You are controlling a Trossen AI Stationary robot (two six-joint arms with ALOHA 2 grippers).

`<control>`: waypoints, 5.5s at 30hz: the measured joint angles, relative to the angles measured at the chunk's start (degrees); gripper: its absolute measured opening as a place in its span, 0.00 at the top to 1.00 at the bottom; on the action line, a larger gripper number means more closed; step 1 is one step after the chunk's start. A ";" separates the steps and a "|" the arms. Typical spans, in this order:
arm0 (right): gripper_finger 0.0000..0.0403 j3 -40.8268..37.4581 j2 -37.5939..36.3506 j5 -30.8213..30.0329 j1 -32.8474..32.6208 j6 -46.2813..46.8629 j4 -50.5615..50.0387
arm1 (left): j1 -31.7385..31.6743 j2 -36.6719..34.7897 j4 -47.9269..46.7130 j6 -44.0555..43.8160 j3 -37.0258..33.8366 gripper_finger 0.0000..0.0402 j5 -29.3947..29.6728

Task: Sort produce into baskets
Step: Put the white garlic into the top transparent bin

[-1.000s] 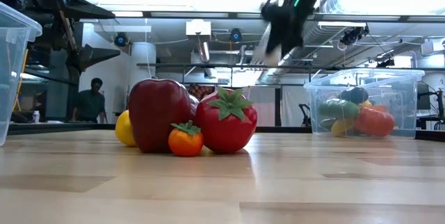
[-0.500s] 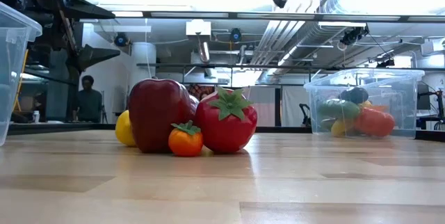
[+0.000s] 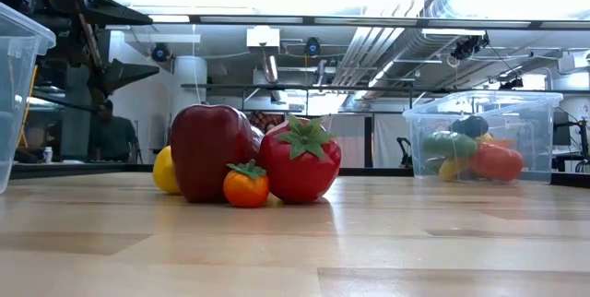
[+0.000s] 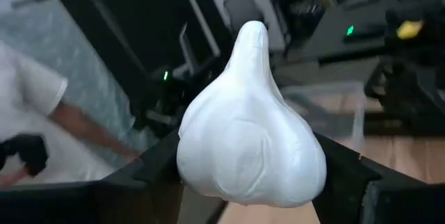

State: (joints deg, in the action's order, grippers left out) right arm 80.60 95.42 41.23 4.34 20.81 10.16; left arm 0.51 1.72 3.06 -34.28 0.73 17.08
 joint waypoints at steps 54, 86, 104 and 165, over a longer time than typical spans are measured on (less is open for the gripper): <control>0.43 53.57 52.36 -36.91 -17.31 -2.87 -4.94 | 0.00 -0.02 0.01 0.00 0.00 0.06 0.00; 0.20 53.48 52.43 -39.74 -16.72 -9.30 2.58 | 0.00 -0.02 -0.01 0.00 -0.02 0.06 0.00; 0.20 54.42 51.48 -41.20 -15.34 -10.43 5.54 | 0.01 -0.02 0.03 0.00 -0.02 0.06 0.00; 0.20 -36.84 -42.07 -56.86 -9.68 24.69 -22.06 | 0.01 0.00 0.88 -0.13 -0.02 0.06 1.64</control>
State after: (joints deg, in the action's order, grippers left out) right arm 43.75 53.36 -15.63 -5.34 45.50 -11.90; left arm 0.53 1.72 3.94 -34.41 0.71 18.72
